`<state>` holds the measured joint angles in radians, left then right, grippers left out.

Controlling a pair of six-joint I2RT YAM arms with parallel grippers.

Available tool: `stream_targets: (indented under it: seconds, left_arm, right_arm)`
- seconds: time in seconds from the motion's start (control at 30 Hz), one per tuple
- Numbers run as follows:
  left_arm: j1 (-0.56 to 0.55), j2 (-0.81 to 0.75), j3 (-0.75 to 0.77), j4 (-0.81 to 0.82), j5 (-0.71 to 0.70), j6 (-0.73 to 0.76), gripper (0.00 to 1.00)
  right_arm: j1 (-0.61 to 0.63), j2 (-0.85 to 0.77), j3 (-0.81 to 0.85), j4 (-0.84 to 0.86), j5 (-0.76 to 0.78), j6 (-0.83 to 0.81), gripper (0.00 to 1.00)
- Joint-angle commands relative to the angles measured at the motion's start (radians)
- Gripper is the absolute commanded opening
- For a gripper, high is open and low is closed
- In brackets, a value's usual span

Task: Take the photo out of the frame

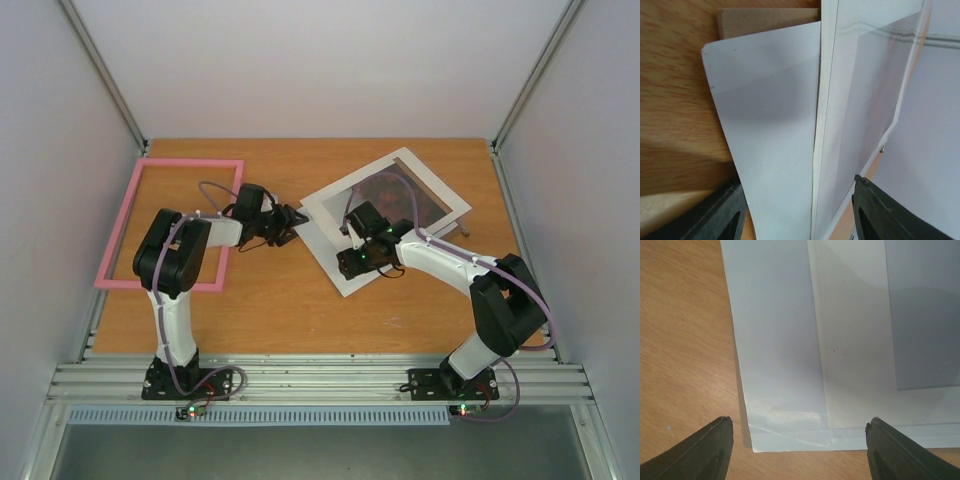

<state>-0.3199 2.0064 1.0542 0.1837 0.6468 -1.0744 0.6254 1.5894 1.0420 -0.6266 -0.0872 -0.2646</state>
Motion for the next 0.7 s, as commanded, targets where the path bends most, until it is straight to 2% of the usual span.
stream_targets:
  seconds: [0.0,0.3,0.67]
  left_arm:
    - [0.000,0.020,-0.044,0.071,-0.040,0.001,0.57]
    - [-0.001,-0.013,-0.052,0.128,-0.040,0.042,0.51]
    - [-0.017,-0.093,-0.057,0.053,-0.102,0.117,0.46]
  right_arm:
    - [-0.009,-0.022,0.000,0.015,-0.015,0.001,0.74]
    - [-0.010,-0.011,0.006,0.016,-0.026,-0.001,0.74]
    - [-0.012,-0.001,0.009,0.011,-0.026,-0.002,0.74]
